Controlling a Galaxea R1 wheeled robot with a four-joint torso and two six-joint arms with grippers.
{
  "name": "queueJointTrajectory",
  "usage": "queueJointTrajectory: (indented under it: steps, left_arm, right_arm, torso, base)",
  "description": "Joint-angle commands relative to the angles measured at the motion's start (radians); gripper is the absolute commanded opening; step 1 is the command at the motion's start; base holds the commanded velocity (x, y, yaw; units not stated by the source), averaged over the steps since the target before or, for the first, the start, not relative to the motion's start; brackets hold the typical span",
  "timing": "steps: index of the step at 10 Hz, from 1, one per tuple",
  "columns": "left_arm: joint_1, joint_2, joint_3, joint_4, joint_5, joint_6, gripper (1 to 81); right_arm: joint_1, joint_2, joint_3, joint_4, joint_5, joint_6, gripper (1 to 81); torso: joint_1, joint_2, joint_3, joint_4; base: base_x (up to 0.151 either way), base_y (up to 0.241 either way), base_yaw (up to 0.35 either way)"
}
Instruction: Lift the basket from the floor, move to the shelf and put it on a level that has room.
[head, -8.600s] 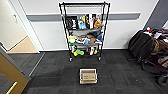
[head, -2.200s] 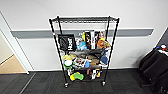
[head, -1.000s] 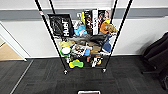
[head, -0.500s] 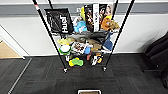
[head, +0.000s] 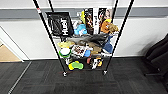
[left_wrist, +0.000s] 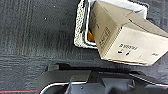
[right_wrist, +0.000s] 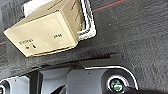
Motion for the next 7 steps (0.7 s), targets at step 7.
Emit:
queueJointTrajectory:
  steps: [7]
  left_arm:
    - [-0.083,-0.01,0.002,-0.027,0.087,-0.004,81.1]
  right_arm:
    - [0.15,-0.014,-0.007,0.006,-0.13,0.0,81.1]
  torso:
    - [0.19,-0.299,0.0,0.0]
  base:
    - [0.0,0.0,0.0]
